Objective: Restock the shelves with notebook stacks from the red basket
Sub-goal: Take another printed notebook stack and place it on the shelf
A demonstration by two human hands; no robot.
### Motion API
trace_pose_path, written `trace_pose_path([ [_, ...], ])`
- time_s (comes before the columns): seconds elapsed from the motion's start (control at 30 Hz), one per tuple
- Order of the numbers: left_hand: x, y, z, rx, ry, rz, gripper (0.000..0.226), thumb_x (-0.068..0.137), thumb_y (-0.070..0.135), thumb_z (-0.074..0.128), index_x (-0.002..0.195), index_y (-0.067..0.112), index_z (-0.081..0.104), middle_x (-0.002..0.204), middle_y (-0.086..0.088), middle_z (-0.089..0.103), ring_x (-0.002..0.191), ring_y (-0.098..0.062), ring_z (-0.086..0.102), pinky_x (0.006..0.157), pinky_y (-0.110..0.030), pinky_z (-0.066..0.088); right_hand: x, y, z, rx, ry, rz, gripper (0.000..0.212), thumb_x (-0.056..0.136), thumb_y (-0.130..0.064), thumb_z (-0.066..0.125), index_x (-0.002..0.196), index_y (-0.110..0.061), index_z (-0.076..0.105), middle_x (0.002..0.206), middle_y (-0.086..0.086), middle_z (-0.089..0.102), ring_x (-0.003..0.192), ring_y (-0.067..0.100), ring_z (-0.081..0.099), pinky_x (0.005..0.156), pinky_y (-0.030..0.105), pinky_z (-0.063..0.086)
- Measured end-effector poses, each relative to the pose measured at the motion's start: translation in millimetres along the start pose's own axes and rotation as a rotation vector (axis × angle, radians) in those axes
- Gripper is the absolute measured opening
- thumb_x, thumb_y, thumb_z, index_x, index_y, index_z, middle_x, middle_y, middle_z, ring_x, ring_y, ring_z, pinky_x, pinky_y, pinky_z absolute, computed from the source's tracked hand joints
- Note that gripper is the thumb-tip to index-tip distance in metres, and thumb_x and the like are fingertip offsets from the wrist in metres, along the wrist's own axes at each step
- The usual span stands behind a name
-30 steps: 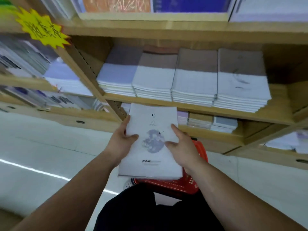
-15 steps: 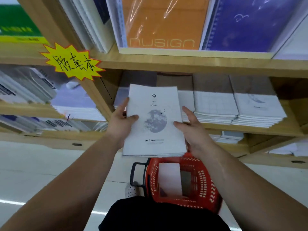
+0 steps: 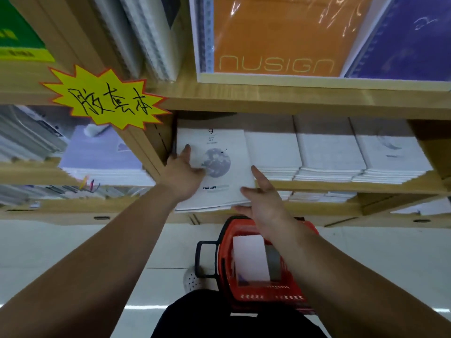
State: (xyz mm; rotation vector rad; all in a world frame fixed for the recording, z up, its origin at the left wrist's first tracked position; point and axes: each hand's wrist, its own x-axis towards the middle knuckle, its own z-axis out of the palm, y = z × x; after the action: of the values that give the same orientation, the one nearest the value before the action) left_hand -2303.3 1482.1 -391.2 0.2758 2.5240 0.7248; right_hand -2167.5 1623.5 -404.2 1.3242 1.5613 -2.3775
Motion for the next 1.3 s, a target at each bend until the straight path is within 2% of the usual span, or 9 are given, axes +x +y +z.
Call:
trace_pose_path([
  [0.13, -45, -6, 19, 0.348, 0.053, 0.230, 0.095, 0.087, 0.059, 0.065, 0.160, 0.025, 0.015, 0.166, -0.018, 0.009, 0.153, -0.036, 0.013, 0.121, -0.041, 0.019, 12, 2, 8, -0.091, -0.019, -0.036, 0.069, 0.098, 0.004, 0.055, 0.154, -0.034, 0.038, 0.107, -0.020, 0.057, 0.071, 0.006, 0.070, 0.082, 0.047, 0.062],
  [0.3, -39, -15, 36, 0.699, 0.070, 0.353, 0.103, 0.080, 0.058, 0.073, 0.160, 0.033, 0.012, 0.166, -0.014, 0.011, 0.151, -0.037, 0.016, 0.121, -0.049, 0.022, 19, -2, 13, -0.090, -0.014, -0.043, 0.070, 0.098, 0.002, 0.055, 0.155, -0.036, 0.038, 0.139, -0.004, 0.059, 0.081, 0.009, 0.066, 0.067, 0.039, 0.064],
  [0.47, -26, -22, 36, 0.890, 0.070, 0.434, 0.098, 0.090, 0.056, 0.062, 0.160, 0.030, -0.001, 0.167, -0.013, 0.006, 0.152, -0.037, 0.010, 0.124, -0.051, 0.015, 18, 3, 3, -0.088, -0.064, -0.085, 0.069, 0.100, -0.005, 0.058, 0.155, -0.040, 0.035, 0.137, -0.015, 0.044, 0.069, 0.002, 0.070, 0.084, 0.045, 0.062],
  [0.57, -27, -33, 37, 0.894, 0.128, 0.522, 0.090, 0.090, 0.049, 0.066, 0.160, 0.023, 0.016, 0.165, -0.016, 0.021, 0.149, -0.039, 0.023, 0.121, -0.054, 0.023, 17, 6, 2, -0.141, -0.069, -0.134, 0.067, 0.102, -0.008, 0.055, 0.156, -0.040, 0.032, 0.129, -0.021, 0.042, 0.087, -0.001, 0.060, 0.081, 0.036, 0.063],
  [0.77, -13, -39, 33, 0.707, 0.331, 0.698, 0.070, 0.084, 0.023, 0.076, 0.148, 0.013, 0.048, 0.148, -0.019, 0.051, 0.135, -0.042, 0.048, 0.108, -0.059, 0.042, 24, -4, 16, -0.173, -0.018, -0.345, 0.060, 0.104, -0.010, 0.051, 0.157, -0.033, 0.032, 0.144, -0.014, 0.050, 0.104, 0.010, 0.067, 0.080, 0.032, 0.063],
  [0.93, 16, -22, 11, 0.646, 0.208, 0.528, 0.073, 0.092, 0.034, 0.070, 0.155, 0.029, 0.033, 0.160, -0.011, 0.036, 0.148, -0.033, 0.031, 0.115, -0.050, 0.036, 54, -27, 33, -0.371, -0.008, -0.356, 0.064, 0.104, -0.013, 0.052, 0.160, -0.031, 0.026, 0.157, -0.005, 0.041, 0.092, 0.008, 0.065, 0.077, 0.034, 0.064],
  [1.03, 31, -12, 11, 0.659, 0.122, 0.470, 0.079, 0.093, 0.042, 0.066, 0.158, 0.037, 0.021, 0.167, -0.002, 0.018, 0.154, -0.027, 0.016, 0.122, -0.044, 0.025, 71, -36, 24, -0.565, -0.017, -0.336, 0.068, 0.102, -0.019, 0.057, 0.161, -0.027, 0.023, 0.161, 0.000, 0.037, 0.106, 0.015, 0.064, 0.083, 0.037, 0.063],
  [1.17, 36, -15, 14, 0.604, 0.123, 0.460, 0.082, 0.091, 0.042, 0.070, 0.157, 0.040, 0.022, 0.168, 0.001, 0.016, 0.155, -0.024, 0.011, 0.124, -0.044, 0.019, 81, -51, 4, -0.927, -0.041, -0.451, 0.081, 0.090, -0.042, 0.073, 0.158, -0.021, 0.033, 0.148, 0.007, 0.056, 0.127, 0.024, 0.059, 0.105, 0.031, 0.049],
  [1.3, 44, -16, 7, 0.619, 0.154, 0.469, 0.077, 0.091, 0.038, 0.070, 0.156, 0.034, 0.029, 0.167, -0.001, 0.022, 0.154, -0.025, 0.016, 0.123, -0.043, 0.021, 77, -61, -4, -1.184, 0.016, -0.625, 0.082, 0.077, -0.057, 0.079, 0.146, -0.019, 0.054, 0.129, 0.009, 0.064, 0.121, 0.024, 0.059, 0.098, 0.026, 0.043],
])
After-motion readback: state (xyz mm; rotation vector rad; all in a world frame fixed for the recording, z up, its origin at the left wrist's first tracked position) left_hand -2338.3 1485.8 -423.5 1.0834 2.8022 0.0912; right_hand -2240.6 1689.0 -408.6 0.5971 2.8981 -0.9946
